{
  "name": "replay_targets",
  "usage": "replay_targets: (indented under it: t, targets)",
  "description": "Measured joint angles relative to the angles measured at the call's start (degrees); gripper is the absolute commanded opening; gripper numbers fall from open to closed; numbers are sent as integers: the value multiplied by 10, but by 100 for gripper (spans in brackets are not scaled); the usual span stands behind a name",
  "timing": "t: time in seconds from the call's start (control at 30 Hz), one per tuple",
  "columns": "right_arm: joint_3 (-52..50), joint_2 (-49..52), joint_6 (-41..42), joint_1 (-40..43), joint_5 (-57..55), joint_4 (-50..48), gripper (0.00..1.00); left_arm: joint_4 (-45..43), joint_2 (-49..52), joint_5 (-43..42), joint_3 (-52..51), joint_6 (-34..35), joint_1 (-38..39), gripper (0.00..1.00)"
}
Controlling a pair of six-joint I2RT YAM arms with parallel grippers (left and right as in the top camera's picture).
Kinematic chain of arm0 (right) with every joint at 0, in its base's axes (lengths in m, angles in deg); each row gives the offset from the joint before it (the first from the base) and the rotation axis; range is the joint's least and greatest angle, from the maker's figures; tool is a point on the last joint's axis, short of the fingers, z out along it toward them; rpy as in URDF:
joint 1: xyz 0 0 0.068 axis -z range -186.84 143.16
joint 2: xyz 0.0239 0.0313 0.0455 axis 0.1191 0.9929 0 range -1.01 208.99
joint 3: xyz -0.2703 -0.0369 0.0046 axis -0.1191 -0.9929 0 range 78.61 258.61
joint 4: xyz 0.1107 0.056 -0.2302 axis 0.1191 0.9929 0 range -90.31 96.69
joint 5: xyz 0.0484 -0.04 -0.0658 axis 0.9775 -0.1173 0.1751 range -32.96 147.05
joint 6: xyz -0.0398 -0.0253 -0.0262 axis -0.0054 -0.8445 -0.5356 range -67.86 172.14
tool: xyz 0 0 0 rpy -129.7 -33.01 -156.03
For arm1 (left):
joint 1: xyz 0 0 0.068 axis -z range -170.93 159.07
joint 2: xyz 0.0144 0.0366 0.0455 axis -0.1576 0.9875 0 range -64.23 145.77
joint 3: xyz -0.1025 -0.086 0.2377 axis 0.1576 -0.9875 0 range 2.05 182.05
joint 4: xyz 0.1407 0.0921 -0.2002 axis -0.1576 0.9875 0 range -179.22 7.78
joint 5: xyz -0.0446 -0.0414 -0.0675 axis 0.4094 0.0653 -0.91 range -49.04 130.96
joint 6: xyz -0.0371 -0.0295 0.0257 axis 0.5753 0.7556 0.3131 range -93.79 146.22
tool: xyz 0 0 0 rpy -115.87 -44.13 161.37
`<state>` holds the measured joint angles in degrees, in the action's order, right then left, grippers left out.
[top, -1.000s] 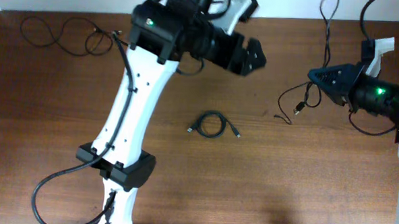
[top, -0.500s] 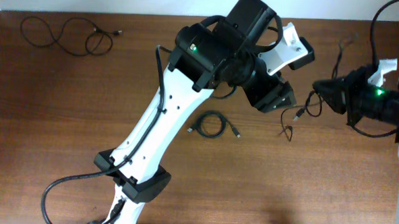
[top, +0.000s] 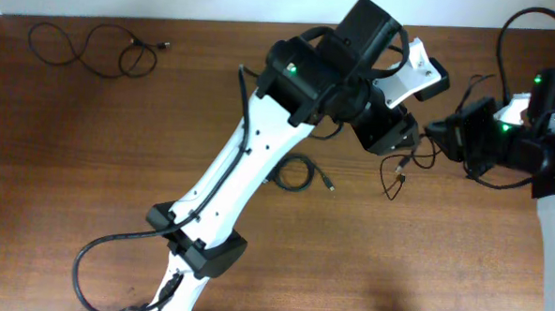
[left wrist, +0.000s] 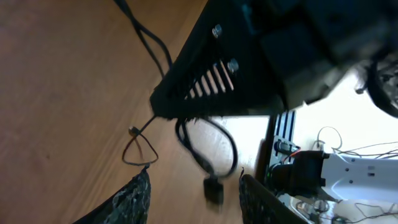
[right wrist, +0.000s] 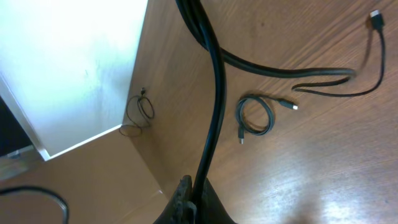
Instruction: Untangle cables
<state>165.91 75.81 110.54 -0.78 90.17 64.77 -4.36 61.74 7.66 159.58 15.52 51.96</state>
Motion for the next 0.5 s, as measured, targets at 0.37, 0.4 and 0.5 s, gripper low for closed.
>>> replay_targets:
  t: [0.37, 0.4, 0.5]
  targets:
    - [0, 0, 44, -37, -18, -37, 4, 9, 2, 3, 0, 9, 11, 27]
    - [0, 0, 45, -37, -20, -37, 4, 9, 2, 3, 0, 9, 11, 27]
    - [0, 0, 46, -37, -23, -37, 4, 10, 2, 8, 0, 9, 11, 27]
